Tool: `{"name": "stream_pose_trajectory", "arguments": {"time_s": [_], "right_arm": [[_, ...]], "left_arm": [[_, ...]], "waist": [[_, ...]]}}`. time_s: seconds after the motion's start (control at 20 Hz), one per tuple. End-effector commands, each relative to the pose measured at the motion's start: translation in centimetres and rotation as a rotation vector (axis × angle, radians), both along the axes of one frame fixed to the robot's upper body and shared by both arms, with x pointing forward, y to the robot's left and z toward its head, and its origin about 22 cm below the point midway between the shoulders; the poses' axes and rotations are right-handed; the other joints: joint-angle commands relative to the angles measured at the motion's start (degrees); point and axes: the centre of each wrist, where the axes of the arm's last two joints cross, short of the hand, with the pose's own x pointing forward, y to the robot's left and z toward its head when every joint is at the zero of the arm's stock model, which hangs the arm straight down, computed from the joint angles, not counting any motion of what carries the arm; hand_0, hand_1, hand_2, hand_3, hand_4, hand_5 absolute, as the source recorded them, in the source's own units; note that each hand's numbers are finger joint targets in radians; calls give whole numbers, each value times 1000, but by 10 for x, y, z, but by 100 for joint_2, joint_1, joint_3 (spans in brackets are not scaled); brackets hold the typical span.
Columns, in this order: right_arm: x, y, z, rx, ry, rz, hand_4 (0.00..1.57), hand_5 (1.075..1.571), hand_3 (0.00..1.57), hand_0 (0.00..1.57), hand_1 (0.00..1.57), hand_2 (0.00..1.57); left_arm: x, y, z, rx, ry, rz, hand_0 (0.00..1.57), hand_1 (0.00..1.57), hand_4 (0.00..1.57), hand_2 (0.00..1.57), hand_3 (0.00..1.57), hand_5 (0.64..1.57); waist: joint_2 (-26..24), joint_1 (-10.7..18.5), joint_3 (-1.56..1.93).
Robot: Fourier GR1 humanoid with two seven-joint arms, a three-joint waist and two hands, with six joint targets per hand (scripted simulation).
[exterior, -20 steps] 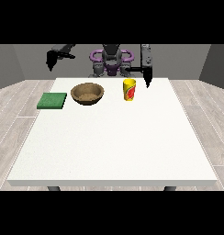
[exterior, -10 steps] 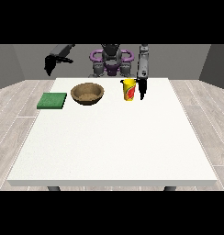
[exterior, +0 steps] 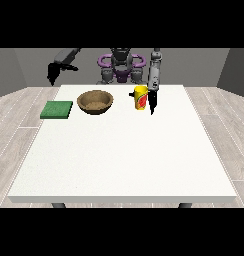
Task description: Pick the cup and pour the ball into the bowl, then pick the bowl and place it on the pad
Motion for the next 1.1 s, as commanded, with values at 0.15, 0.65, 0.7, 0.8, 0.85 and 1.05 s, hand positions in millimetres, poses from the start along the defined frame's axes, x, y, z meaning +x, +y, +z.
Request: {"name": "stream_pose_trajectory", "arguments": {"time_s": [0.15, 0.65, 0.7, 0.8, 0.85, 1.05], "right_arm": [[1, -1, 10, -6, -29, 35, 0, 1570, 0, 0, 0, 0], [-5, -44, 1, -17, 167, -31, 0, 1570, 0, 0, 0, 0], [-7, -30, -21, -15, 161, -51, 0, 1570, 0, 0, 0, 0], [-9, -42, -17, -22, 235, -62, 0, 1569, 0, 0, 0, 0], [-7, -31, -16, -11, 196, -36, 0, 1569, 0, 0, 0, 0], [-27, -77, -37, 4, 225, -137, 0, 1568, 0, 0, 0, 0]], "left_arm": [[-27, -6, -29, 270, -24, 115, 1286, 1286, 1403, 1571, 1571, 1268], [-11, -12, -8, 458, 113, 105, 1341, 1341, 1532, 1571, 1571, 1304], [5, 2, 10, 535, 98, 99, 1353, 1353, 1551, 1571, 1571, 1306], [23, 50, 37, 676, 109, 166, 1414, 1414, 1571, 1571, 1571, 1329], [35, 85, 59, 741, 123, 204, 1436, 1436, 1571, 1571, 1571, 1321], [59, 55, 87, 858, 153, 150, 1459, 1459, 1571, 1571, 1571, 1282]], "waist": [[156, -388, -2], [-1036, -74, 10], [-1127, 155, 21], [-1395, 266, 36], [-1273, 105, 29], [-1390, 542, 27]]}}
